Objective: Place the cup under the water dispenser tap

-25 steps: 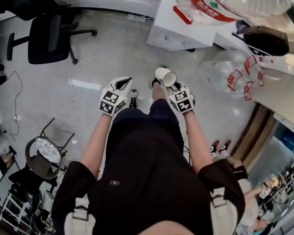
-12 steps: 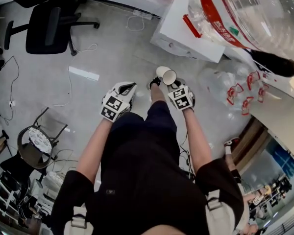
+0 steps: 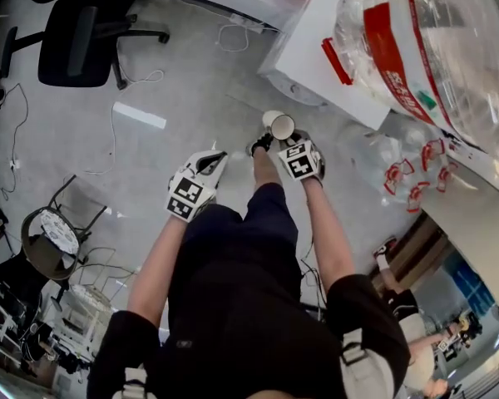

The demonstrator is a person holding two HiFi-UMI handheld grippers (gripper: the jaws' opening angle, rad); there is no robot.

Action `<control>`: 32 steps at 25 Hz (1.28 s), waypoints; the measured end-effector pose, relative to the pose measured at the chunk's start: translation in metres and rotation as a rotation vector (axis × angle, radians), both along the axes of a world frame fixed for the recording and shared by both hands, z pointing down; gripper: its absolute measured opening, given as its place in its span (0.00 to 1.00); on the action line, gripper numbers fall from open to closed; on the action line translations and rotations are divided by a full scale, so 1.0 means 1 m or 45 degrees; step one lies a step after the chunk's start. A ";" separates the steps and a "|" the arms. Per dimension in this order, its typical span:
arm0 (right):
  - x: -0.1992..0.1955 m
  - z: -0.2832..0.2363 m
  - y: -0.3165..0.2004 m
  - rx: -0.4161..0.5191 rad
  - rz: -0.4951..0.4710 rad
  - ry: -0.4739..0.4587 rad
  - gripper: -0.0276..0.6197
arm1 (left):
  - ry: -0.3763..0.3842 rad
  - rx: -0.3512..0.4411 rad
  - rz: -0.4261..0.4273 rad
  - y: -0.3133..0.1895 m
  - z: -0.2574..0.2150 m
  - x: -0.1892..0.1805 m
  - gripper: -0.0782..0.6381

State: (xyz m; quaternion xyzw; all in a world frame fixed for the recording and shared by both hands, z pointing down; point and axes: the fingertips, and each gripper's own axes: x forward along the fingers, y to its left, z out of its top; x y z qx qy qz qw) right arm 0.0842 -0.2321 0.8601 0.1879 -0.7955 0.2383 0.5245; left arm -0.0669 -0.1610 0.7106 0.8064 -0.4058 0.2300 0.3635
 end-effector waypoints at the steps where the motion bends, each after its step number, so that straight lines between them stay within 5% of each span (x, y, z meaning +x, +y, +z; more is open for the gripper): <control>1: -0.001 0.006 -0.004 0.003 0.003 0.003 0.11 | -0.001 -0.002 -0.008 0.000 0.002 -0.002 0.11; 12: 0.004 0.074 -0.045 -0.023 0.095 0.137 0.11 | -0.009 -0.049 -0.104 0.003 0.033 -0.018 0.11; 20: 0.000 0.113 -0.085 0.065 0.171 0.197 0.11 | 0.008 -0.059 -0.193 0.002 0.043 -0.025 0.11; 32: 0.018 0.147 -0.100 0.003 0.230 0.369 0.11 | 0.004 -0.091 -0.228 0.012 0.058 -0.032 0.11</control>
